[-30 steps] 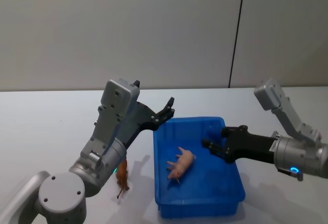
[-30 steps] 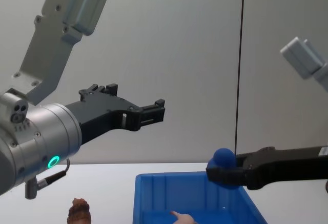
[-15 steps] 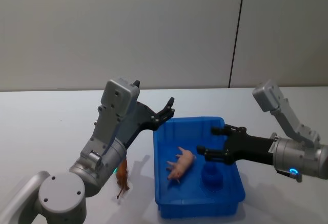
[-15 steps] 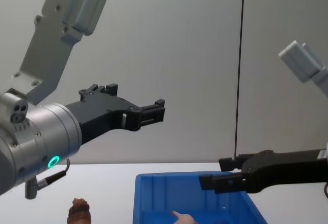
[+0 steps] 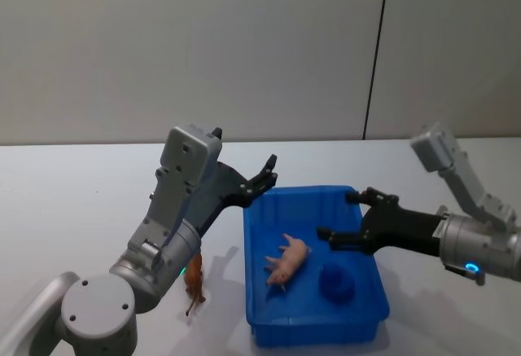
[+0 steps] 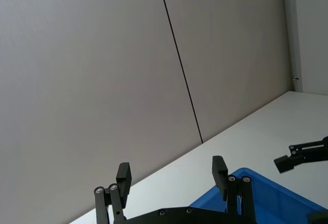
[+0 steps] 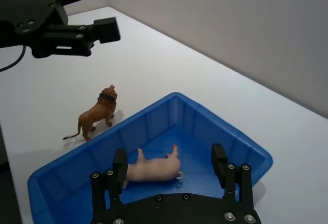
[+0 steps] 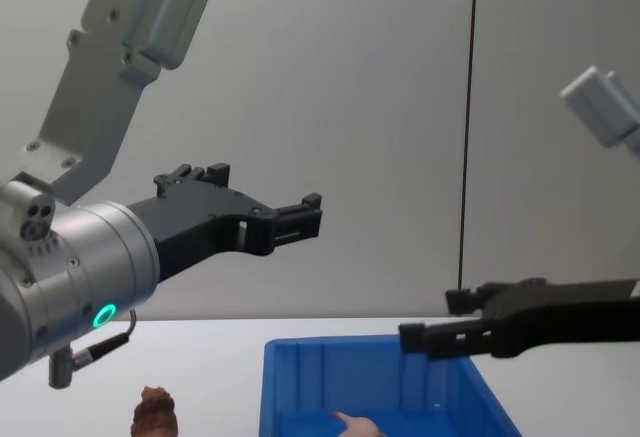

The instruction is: Pick up the two dolls from the table and place them into the box.

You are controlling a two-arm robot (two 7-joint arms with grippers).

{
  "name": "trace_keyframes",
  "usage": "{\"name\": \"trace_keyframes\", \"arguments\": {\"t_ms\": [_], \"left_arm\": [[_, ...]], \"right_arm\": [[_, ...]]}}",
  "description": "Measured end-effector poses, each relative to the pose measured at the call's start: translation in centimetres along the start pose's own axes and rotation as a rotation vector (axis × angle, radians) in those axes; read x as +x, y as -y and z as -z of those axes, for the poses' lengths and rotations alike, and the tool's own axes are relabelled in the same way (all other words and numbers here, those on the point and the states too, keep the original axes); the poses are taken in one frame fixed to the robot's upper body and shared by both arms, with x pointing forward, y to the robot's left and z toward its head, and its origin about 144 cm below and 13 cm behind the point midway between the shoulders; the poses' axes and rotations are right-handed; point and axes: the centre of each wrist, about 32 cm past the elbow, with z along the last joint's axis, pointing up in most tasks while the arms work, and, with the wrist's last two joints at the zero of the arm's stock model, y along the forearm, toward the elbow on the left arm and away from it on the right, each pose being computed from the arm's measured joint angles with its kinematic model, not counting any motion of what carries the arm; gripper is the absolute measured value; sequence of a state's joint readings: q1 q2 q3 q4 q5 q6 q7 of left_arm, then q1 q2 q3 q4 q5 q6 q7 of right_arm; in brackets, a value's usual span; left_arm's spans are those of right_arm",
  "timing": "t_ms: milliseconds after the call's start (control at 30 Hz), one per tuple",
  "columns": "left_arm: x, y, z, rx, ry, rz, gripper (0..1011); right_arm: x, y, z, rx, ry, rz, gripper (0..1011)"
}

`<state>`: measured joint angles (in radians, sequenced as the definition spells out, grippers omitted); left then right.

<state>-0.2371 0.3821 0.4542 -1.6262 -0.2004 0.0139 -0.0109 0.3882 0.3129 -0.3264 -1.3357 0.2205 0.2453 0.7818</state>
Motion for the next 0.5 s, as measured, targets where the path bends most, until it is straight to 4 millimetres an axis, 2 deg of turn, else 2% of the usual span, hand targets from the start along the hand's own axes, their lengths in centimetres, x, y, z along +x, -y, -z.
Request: {"name": "trace_keyframes", "arguments": {"t_ms": [500], "left_arm": [[0.0,0.0,0.0,0.000,0.000,0.000,1001]], "right_arm": [[0.0,2.8,0.2,0.091,-0.014,0.182,1001]]}}
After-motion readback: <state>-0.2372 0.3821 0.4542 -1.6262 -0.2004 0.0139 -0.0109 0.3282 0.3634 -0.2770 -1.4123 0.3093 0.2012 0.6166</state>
